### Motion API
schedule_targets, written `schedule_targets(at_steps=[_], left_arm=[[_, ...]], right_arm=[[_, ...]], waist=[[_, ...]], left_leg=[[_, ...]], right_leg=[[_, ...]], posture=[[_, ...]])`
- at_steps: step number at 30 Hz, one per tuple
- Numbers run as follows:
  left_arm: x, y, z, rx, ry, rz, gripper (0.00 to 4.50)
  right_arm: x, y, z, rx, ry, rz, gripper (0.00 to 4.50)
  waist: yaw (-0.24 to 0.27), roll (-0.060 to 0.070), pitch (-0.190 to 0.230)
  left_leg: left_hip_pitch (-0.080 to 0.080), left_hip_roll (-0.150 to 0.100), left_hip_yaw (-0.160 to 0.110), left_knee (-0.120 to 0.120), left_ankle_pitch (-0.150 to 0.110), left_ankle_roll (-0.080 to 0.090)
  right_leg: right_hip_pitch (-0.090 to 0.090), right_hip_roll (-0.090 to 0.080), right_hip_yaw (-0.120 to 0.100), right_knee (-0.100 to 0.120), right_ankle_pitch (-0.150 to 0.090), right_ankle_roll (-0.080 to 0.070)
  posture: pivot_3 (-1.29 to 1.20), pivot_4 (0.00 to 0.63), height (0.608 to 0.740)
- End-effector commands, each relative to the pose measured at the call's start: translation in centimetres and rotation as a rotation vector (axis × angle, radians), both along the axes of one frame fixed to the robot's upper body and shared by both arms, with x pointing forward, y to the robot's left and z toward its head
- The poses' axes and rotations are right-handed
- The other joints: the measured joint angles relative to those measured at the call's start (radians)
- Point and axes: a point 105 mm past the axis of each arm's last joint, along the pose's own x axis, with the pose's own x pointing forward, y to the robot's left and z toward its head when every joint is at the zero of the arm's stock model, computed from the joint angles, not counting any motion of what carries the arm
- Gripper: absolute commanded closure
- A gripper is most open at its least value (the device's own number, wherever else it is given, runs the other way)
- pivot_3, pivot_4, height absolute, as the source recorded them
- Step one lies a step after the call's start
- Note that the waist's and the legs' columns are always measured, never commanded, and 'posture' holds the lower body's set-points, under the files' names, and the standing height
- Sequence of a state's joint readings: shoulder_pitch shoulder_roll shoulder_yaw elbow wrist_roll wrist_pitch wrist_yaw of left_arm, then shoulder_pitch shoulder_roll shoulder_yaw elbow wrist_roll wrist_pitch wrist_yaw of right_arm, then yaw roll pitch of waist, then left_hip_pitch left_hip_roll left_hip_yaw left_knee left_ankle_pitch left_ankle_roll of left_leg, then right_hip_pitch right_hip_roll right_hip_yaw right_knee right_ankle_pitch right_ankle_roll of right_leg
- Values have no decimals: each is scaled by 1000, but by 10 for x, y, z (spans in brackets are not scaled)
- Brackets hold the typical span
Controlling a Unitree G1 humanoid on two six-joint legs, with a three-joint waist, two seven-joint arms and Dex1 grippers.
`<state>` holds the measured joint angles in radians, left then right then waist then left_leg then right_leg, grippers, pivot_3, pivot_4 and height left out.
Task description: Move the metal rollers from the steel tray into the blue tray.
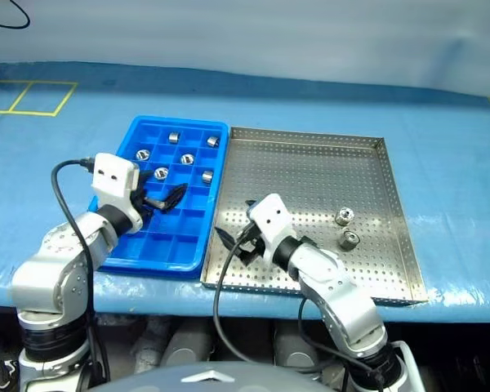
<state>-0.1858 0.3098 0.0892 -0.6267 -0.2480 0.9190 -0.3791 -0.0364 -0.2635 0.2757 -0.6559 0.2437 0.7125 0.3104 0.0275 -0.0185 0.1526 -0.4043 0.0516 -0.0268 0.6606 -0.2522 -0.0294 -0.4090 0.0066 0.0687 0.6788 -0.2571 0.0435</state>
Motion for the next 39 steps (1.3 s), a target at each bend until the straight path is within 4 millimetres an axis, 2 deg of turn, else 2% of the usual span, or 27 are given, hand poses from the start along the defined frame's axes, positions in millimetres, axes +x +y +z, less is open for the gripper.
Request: schedule_targets(at_steps=[1,3,5,11,15,21,26,39], left_arm=[[-8,-43,6,2,-82,-230,10],[-13,-67,1,-41,-67,-359,10],[-14,-81,-4,-40,-70,-433,10],[-19,-103,-13,-25,-52,-586,10],[-21,-102,-16,-14,-35,-625,10],[-23,-97,-20,-6,-17,-636,10],[-24,-96,-21,-2,-12,-634,10],[-40,-87,-30,67,48,-703,10]], right_arm=[[2,-27,14,-9,-49,-124,0],[0,-47,12,-40,-37,-210,0],[-4,-62,9,-72,-20,-274,0],[-23,-91,2,-143,46,-371,0],[-39,-89,-6,-166,111,-326,0],[-53,-73,-19,-156,211,-215,0],[-49,-66,-34,-160,260,-192,0],[-39,-63,-53,-152,323,-155,0]], waist=[[-1,0,0],[-10,0,0],[-20,0,0],[-75,2,-1],[-105,3,-1],[-118,2,-1],[-119,2,-1],[-105,2,-1]], left_leg=[[0,0,0,0,0,0],[0,0,1,0,0,0],[0,0,1,0,0,0],[0,0,2,0,0,1],[0,1,2,0,0,1],[2,0,2,0,0,1],[2,0,3,0,0,1],[2,0,3,0,0,1]], right_leg=[[0,0,0,0,0,0],[0,0,1,-1,0,0],[0,0,1,-1,0,0],[-1,1,2,0,0,1],[-1,2,3,0,-3,4],[1,2,4,0,-3,5],[1,2,5,0,-3,6],[0,2,5,0,-3,6]], posture=[[17,150,740],[-4,150,740],[-43,150,740],[-119,150,740],[-135,150,740],[-136,150,740],[-116,150,740],[-58,150,740]])
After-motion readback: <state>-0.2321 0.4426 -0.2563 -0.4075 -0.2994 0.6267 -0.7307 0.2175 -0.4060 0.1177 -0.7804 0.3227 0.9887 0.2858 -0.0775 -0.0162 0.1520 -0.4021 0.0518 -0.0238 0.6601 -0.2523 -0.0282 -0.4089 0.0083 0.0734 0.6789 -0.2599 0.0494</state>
